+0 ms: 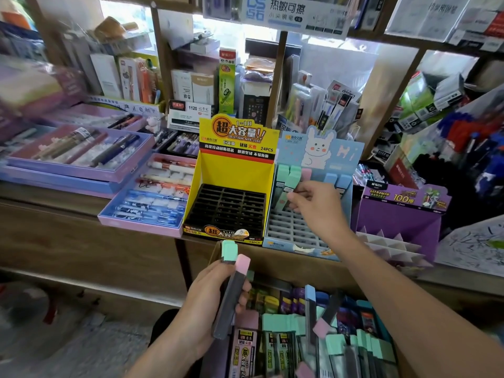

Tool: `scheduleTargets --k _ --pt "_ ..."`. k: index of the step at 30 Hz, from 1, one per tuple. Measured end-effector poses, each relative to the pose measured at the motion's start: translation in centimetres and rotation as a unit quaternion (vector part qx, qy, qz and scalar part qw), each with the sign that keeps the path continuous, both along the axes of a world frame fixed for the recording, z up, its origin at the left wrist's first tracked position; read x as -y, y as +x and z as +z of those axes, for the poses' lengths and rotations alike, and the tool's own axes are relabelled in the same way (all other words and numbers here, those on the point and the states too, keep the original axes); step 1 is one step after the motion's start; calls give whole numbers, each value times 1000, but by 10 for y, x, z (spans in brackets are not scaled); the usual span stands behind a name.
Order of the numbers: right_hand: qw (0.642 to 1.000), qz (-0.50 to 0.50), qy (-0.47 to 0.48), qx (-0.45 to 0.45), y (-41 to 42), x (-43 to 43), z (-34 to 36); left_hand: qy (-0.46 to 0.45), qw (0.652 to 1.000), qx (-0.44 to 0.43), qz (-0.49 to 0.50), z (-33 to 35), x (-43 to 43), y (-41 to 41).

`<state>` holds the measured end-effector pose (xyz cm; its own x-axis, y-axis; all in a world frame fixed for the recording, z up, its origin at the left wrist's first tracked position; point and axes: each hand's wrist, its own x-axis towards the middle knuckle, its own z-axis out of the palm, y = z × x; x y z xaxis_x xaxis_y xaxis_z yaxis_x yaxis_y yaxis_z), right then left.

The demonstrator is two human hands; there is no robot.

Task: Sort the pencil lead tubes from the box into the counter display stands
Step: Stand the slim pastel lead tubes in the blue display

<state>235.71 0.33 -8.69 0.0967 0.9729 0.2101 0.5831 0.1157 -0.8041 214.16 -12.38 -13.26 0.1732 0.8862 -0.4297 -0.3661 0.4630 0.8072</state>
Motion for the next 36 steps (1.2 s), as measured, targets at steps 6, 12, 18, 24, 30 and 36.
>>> scheduleTargets --k 6,12,18,24,30,36 --pt "1000 -10 8 5 -9 -3 -3 -2 1000 30 4 -1 -1 -1" --pt "1000 -25 7 6 -11 -4 -4 13 998 59 15 0 -1 1" --pt "999 -31 -5 -35 -9 2 -7 20 997 69 14 4 2 1" --pt "997 9 -47 -68 -10 36 1 43 998 54 11 3 2 -2" --pt "962 146 -201 -114 -25 70 8 92 995 26 7 1 1 1" --pt "942 160 -264 -131 -29 77 6 111 994 -7 -14 -2 2 3"
